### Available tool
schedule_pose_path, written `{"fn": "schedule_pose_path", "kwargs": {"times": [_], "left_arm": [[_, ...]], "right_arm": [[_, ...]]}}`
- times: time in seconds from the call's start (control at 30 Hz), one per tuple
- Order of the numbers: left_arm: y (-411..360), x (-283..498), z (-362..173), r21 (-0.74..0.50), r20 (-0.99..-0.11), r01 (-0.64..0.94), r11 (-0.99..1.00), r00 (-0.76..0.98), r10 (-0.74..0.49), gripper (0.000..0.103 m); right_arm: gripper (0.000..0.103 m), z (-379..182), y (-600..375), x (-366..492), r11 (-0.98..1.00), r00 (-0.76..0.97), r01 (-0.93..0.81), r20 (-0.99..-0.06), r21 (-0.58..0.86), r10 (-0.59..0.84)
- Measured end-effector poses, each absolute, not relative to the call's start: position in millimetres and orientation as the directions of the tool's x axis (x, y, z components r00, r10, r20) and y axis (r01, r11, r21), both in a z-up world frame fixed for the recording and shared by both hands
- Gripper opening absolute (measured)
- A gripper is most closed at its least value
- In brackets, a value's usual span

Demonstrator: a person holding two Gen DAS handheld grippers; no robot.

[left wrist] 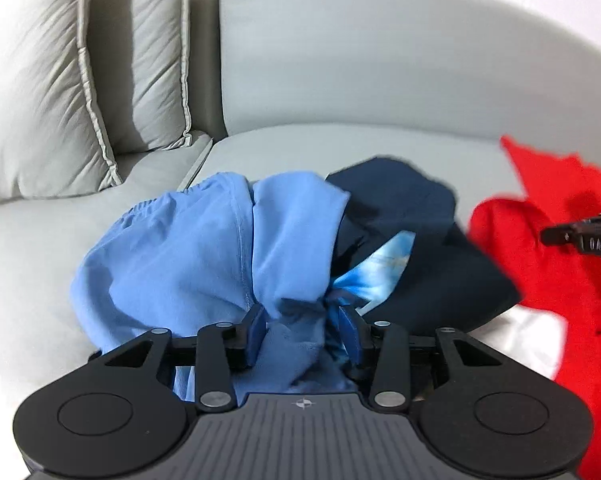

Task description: Fold clothes

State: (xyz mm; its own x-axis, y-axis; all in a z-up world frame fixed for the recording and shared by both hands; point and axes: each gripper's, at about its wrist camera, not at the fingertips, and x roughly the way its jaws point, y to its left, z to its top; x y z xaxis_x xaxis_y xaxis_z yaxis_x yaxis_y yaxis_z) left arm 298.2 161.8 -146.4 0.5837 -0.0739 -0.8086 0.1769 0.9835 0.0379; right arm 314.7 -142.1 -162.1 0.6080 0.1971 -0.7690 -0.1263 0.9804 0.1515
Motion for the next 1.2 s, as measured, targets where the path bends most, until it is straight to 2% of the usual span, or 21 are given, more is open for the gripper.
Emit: {"fn": "schedule_pose_path", "kwargs": {"times": [0.13,0.23,0.3,0.33,0.37,0.4,0.43,0.47,0.5,0.57,0.67,0.8,0.87,0.93,1.0,1.1,1.2], "left_arm": [[172,278,-115,-0.050,-0.766,0.145,0.988,0.630,-0.131,0.046],[188,255,-82,-0.062,-0.718,0.082,0.995,0.689,-0.101,0.049],[208,237,-64,-0.052,-0.685,-0.007,0.999,0.728,-0.031,0.059],[220,230,-58,-0.037,-0.669,-0.054,0.998,0.743,0.015,0.061],[228,225,-55,-0.021,-0.662,-0.083,0.996,0.748,0.049,0.062],[235,219,-55,-0.003,-0.663,-0.110,0.994,0.745,0.080,0.063],[240,215,-56,0.007,-0.668,-0.126,0.992,0.738,0.098,0.063],[244,210,-58,0.004,-0.677,-0.130,0.992,0.729,0.098,0.063],[249,204,-62,-0.002,-0.689,-0.131,0.991,0.719,0.094,0.063],[250,195,-67,-0.008,-0.693,-0.118,0.993,0.717,0.080,0.063],[238,189,-73,-0.026,-0.690,-0.054,0.998,0.724,0.022,0.060],[203,210,-78,-0.071,-0.670,0.073,0.995,0.735,-0.102,0.059],[188,226,-84,-0.112,-0.671,0.122,0.986,0.723,-0.165,0.058],[175,255,-95,-0.199,-0.702,0.150,0.968,0.668,-0.248,0.052],[167,288,-113,-0.247,-0.748,0.119,0.962,0.607,-0.267,0.040],[158,332,-140,-0.279,-0.809,0.059,0.958,0.522,-0.268,0.035],[156,350,-154,-0.295,-0.839,0.037,0.955,0.469,-0.277,0.034]], "right_arm": [[0.000,-82,-117,305,0.951,0.694,-0.203,-0.651,0.234,0.308],[0.000,-45,-80,292,0.929,0.726,-0.286,-0.580,0.232,0.369],[0.000,-30,-32,268,0.902,0.717,-0.377,-0.551,0.209,0.427],[0.001,-39,-12,258,0.888,0.685,-0.424,-0.580,0.175,0.441],[0.010,-48,9,247,0.871,0.652,-0.471,-0.609,0.143,0.452],[0.026,-57,29,236,0.849,0.617,-0.517,-0.638,0.113,0.461],[0.033,-68,50,225,0.821,0.575,-0.563,-0.672,0.089,0.467],[0.038,-88,67,208,0.778,0.484,-0.620,-0.731,0.101,0.480],[0.036,-105,82,191,0.736,0.398,-0.666,-0.778,0.119,0.486],[0.039,-113,79,163,0.698,0.341,-0.700,-0.785,0.155,0.517],[0.044,-111,46,135,0.715,0.344,-0.677,-0.784,0.174,0.517],[0.045,-109,-26,115,0.807,0.399,-0.560,-0.793,0.188,0.461],[0.045,-111,-64,107,0.858,0.437,-0.483,-0.802,0.173,0.407],[0.045,-112,-91,102,0.895,0.457,-0.418,-0.814,0.158,0.358],[0.045,-117,-123,95,0.931,0.467,-0.338,-0.834,0.138,0.293],[0.046,-122,-154,90,0.958,0.466,-0.260,-0.852,0.124,0.237],[0.046,-130,-171,88,0.969,0.456,-0.212,-0.865,0.124,0.211]]}}
